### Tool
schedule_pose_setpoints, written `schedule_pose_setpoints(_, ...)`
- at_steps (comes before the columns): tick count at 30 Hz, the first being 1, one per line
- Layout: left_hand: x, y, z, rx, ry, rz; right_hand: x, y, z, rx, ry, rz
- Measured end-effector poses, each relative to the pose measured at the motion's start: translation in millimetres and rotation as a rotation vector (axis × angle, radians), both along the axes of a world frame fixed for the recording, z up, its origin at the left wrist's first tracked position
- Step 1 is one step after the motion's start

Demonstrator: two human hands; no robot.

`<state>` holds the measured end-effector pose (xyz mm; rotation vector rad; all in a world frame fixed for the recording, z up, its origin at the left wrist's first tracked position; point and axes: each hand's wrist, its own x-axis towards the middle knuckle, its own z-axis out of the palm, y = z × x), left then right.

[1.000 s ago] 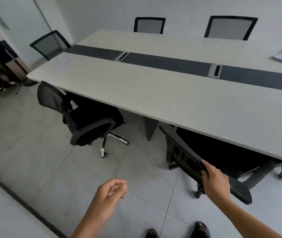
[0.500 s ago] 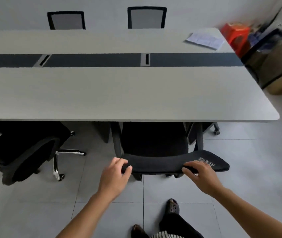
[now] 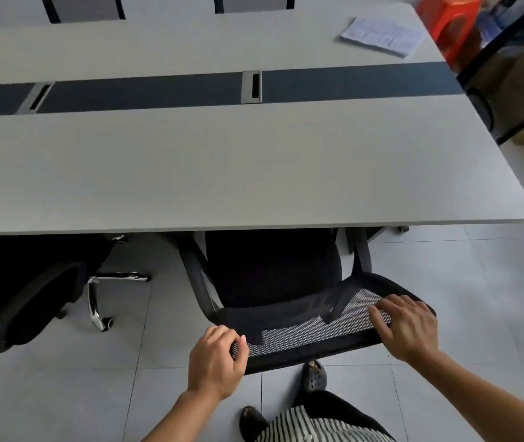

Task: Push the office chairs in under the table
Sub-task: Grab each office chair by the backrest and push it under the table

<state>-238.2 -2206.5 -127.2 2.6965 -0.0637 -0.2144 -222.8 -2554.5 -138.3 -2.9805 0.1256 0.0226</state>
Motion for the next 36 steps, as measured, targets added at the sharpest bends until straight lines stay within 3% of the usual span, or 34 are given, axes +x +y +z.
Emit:
schedule_pose_setpoints(12, 94.0, 17.7, -7.4, 0.004, 0.018, 0.087, 110.3, 24.4, -4.6, -0.02, 0.037, -0.016)
schedule_pose_setpoints(26, 193.8, 129.1, -8.8, -0.036, -0.002, -0.104, 116.7, 130.3, 4.5, 0.011, 0.031, -0.137)
schedule_pose_setpoints(33, 187.2, 131.1, -3.9, -0.011, -0.04, -0.074, 112.2, 138.3, 10.3, 0.002, 0.098, -0.173)
schedule_pose_setpoints(36, 181.5, 127.6, 0.1, 0.009, -0.011, -0.014, 113.2, 137.5, 15.1, 0.108, 0.166, -0.194)
